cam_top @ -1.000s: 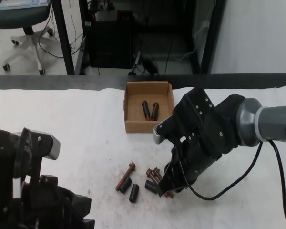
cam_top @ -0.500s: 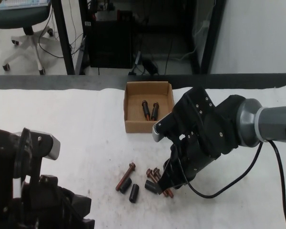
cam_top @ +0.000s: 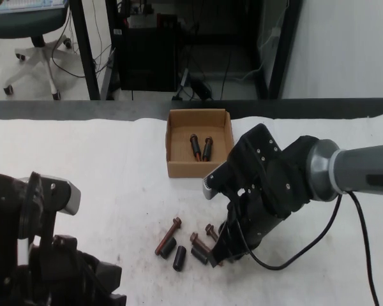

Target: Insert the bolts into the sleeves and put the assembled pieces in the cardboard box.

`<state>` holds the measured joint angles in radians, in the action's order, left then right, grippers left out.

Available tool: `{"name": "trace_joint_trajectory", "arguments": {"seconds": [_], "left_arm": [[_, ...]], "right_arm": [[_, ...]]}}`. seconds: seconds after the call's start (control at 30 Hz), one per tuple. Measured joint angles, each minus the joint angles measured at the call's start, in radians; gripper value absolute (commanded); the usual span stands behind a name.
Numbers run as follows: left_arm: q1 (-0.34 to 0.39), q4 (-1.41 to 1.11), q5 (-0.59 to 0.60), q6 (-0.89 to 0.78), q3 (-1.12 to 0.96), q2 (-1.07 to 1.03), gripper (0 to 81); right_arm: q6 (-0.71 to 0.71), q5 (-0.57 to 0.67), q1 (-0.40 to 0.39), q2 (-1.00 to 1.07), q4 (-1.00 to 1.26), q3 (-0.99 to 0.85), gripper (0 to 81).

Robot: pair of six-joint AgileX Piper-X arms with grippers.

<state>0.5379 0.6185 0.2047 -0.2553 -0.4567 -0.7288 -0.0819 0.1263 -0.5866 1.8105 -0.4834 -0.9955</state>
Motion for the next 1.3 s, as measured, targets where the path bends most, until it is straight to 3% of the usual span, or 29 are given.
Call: {"name": "trace_joint_trajectory", "arguments": {"seconds": [0.13, 0.17, 0.57, 0.63, 0.77, 0.83, 1.07, 1.3], "left_arm": [[0.000, 0.034, 0.000, 0.000, 0.000, 0.000, 0.2], [0.000, 0.041, 0.000, 0.000, 0.002, 0.000, 0.2], [0.000, 0.032, 0.000, 0.009, 0.001, 0.000, 0.2], [0.000, 0.032, 0.000, 0.009, 0.001, 0.000, 0.2], [0.000, 0.032, 0.000, 0.009, 0.001, 0.000, 0.2], [0.000, 0.032, 0.000, 0.009, 0.001, 0.000, 0.2], [0.000, 0.032, 0.000, 0.009, 0.001, 0.000, 0.2], [0.000, 0.032, 0.000, 0.009, 0.001, 0.000, 0.2]], "right_arm": [[-0.006, -0.055, -0.003, 0.000, 0.002, -0.006, 0.7], [-0.005, -0.057, -0.003, 0.000, 0.002, -0.006, 0.5], [-0.005, -0.112, -0.008, 0.000, -0.003, -0.006, 0.6], [-0.005, -0.113, -0.008, 0.000, -0.004, -0.006, 5.7], [-0.009, -0.090, -0.002, 0.000, -0.004, -0.006, 26.0], [-0.015, -0.073, 0.002, 0.000, -0.004, -0.007, 31.4], [-0.040, -0.063, 0.002, 0.000, -0.004, -0.007, 22.6], [-0.076, -0.062, 0.004, 0.000, 0.002, -0.007, 22.6]]}}
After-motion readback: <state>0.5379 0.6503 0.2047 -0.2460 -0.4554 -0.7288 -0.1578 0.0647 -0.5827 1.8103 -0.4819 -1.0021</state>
